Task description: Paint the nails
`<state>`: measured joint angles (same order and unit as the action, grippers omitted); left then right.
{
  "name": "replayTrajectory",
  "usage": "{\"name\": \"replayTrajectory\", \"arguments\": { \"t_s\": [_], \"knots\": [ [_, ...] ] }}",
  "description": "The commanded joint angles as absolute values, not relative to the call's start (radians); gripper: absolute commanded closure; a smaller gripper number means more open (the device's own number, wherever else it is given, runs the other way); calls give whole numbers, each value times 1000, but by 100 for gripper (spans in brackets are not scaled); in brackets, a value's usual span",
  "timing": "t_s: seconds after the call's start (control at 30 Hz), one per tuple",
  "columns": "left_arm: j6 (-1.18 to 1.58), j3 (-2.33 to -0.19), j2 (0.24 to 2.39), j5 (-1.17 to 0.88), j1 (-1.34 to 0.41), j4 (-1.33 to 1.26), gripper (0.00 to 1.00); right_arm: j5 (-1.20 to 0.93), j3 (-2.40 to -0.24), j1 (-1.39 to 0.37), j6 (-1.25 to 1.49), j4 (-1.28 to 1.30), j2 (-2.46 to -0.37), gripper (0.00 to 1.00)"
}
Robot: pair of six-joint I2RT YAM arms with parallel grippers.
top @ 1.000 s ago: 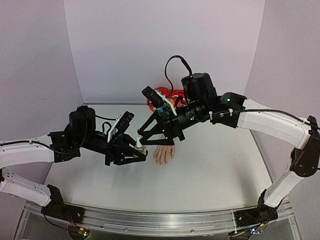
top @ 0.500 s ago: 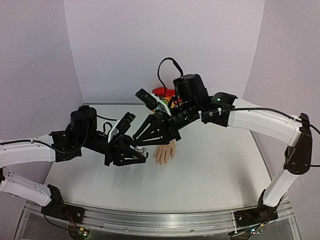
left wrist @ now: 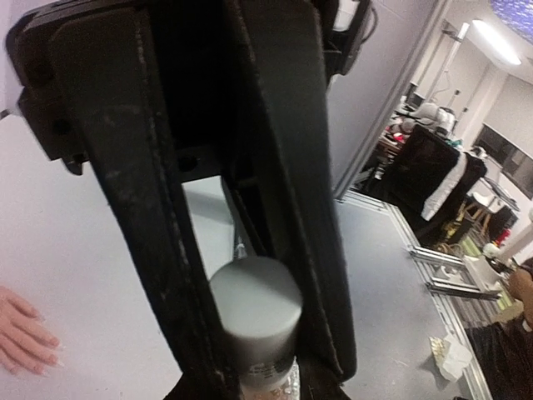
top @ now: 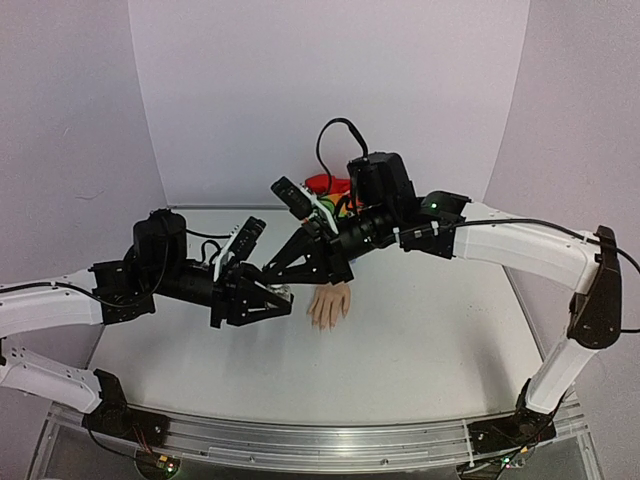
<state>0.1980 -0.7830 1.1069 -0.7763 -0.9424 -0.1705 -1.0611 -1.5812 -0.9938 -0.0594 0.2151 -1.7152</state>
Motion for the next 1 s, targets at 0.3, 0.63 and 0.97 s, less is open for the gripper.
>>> {"name": "replayTrajectory", "arguments": {
  "t_s": [0.3,0.63,0.97],
  "knots": [
    [164,-903,1115,449,-931,-83,100,339,-1775,-1195,327,521,-1907,100],
    [158,-860,1152,264,-931,-131,100,148,-1814,-1199,399,466,-1857,58],
    [150,-656,960,-313,-930,-273,100,-560,-1568,-1032,191,284,-1572,29]
  ]
}}
